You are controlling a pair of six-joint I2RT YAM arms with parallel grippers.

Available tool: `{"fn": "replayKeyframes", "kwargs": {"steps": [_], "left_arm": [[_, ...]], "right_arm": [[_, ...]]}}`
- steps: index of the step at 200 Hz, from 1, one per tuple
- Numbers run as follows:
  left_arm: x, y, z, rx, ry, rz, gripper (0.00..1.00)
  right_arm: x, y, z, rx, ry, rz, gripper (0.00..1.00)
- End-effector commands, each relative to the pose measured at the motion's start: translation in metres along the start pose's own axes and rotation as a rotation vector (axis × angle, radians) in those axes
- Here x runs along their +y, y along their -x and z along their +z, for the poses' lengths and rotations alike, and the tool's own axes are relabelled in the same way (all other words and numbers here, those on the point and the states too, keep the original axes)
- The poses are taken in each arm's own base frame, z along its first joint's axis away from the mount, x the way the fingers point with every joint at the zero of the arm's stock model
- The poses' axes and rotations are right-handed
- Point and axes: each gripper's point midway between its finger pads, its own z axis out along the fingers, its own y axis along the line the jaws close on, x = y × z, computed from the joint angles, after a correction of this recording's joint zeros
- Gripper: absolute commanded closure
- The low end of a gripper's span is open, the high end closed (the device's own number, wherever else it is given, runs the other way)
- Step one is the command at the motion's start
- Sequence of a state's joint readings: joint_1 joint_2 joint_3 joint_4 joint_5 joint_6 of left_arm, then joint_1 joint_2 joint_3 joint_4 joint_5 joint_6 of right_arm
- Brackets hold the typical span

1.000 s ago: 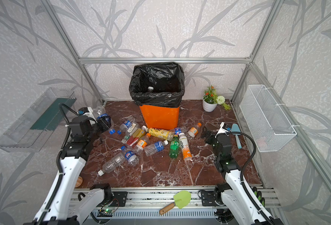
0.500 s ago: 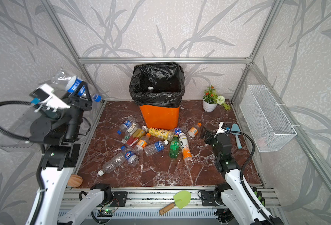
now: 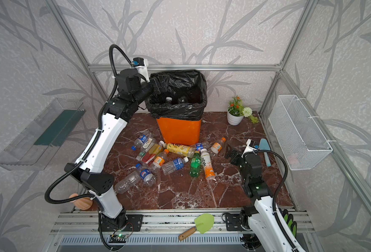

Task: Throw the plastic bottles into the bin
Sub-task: 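Carry the Pepsi bottle over the bin and release it with the left gripper, then lower the left gripper to the pile while the right gripper reaches for a bottle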

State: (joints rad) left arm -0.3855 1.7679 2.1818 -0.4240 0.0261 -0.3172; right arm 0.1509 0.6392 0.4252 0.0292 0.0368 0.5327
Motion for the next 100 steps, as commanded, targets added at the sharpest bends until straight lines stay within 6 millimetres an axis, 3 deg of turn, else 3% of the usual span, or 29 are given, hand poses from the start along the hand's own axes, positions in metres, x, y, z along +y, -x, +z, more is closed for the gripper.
{"fn": "replayKeyframes", "kwargs": {"steps": [1, 21, 57, 80, 100], "left_arm": [[-0.006, 0.041, -0.048, -0.112, -0.003, 0.020, 0.01], [-0.003, 0.037, -0.062, -0.133, -0.006, 0.013, 0.01], [0.012, 0.010, -0.093, -0.153, 0.020, 0.014, 0.01], [0.031, -0.028, -0.121, -0.136, 0.053, 0.000, 0.01], [0.057, -0.088, -0.138, -0.050, 0.117, -0.037, 0.01]], "right_arm": [[0.002, 0.009, -0.006, -0.013, -0.007, -0.014, 0.01], [0.003, 0.005, -0.004, 0.009, -0.003, -0.006, 0.02], [0.010, -0.014, 0.008, 0.119, 0.039, -0.030, 0.04], [0.015, -0.034, 0.017, 0.219, 0.072, -0.005, 0.06], [0.017, -0.051, 0.025, 0.292, 0.086, 0.020, 0.09]]}}
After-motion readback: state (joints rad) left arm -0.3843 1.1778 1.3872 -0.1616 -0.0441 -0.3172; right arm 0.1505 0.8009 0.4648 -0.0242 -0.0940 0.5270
